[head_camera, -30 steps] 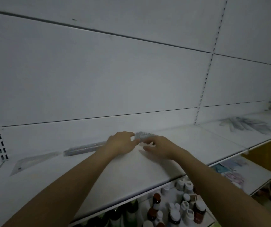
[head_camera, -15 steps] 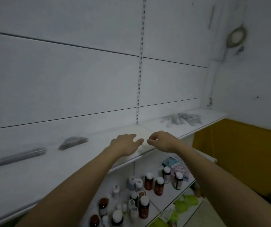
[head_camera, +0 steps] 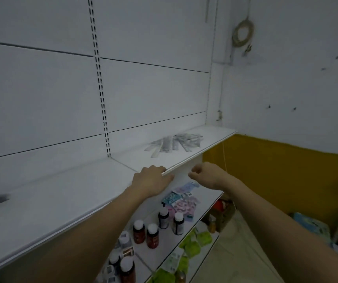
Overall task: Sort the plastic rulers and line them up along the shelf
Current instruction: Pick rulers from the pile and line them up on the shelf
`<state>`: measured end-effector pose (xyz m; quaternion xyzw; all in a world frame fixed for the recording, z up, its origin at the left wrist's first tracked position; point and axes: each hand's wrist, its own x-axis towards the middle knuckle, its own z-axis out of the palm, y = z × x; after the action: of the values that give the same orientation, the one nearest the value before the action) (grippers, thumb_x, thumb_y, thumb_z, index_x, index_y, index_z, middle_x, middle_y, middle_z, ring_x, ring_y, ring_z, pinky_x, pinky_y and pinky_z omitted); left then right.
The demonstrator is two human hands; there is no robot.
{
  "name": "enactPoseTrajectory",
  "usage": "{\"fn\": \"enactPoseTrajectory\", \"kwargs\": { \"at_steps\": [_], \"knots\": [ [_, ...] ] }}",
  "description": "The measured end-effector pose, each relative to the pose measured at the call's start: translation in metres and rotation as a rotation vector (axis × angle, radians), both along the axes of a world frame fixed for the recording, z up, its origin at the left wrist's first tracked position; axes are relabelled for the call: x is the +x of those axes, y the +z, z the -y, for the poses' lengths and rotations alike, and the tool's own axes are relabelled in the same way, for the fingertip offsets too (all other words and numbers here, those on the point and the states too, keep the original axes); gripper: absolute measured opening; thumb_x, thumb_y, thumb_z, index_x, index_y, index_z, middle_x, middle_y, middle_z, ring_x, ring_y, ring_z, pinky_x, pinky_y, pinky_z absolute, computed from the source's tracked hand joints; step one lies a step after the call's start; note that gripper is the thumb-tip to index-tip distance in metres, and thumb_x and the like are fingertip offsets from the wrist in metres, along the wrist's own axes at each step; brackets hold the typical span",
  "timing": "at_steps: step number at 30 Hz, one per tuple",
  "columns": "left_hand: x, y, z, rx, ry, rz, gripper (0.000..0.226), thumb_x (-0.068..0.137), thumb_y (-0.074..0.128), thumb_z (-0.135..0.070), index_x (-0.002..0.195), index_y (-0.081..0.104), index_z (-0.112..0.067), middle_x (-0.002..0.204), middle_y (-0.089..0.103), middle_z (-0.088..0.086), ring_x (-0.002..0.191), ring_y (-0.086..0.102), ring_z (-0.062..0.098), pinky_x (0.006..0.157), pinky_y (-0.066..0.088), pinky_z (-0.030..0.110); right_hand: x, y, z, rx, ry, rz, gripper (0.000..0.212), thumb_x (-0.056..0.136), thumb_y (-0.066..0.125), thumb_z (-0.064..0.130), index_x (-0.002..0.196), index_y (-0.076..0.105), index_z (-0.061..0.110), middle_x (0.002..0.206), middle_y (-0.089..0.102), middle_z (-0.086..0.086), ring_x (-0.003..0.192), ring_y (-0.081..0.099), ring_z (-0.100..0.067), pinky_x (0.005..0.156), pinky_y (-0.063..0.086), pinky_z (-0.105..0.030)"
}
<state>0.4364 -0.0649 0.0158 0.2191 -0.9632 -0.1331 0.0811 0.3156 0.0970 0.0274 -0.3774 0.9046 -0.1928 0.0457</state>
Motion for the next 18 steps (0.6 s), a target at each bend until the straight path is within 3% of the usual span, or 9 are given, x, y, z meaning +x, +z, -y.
{"fn": "enactPoseTrajectory", "kwargs": {
  "at_steps": [14, 18],
  "knots": [
    [-0.194, -0.022, 0.068, 0.195, 0.041, -0.096, 0.045, 0.092, 0.047, -0.049, 0.133, 0.049, -0.029, 0.138, 0.052, -0.001, 0.126, 0.047, 0.022, 0.104, 0.038, 0.040, -0.175, -0.008, 0.062, 0.129, -0.013, -0.060, 0.044, 0.094, 0.048, 0.047, 0.125, 0.060, 0.018, 0.127, 0.060, -0.005, 0.108, 0.057, -0.021, 0.092, 0.049, -0.038],
    [-0.235, -0.022, 0.099, 0.162, 0.086, -0.130, 0.042, 0.092, 0.048, -0.045, 0.130, 0.052, -0.029, 0.134, 0.054, -0.001, 0.124, 0.048, 0.023, 0.102, 0.039, 0.039, -0.217, 0.001, 0.095, 0.041, 0.025, -0.058, 0.039, 0.095, 0.050, 0.043, 0.123, 0.061, 0.018, 0.125, 0.061, -0.004, 0.108, 0.057, -0.021, 0.094, 0.049, -0.037]
  ]
}}
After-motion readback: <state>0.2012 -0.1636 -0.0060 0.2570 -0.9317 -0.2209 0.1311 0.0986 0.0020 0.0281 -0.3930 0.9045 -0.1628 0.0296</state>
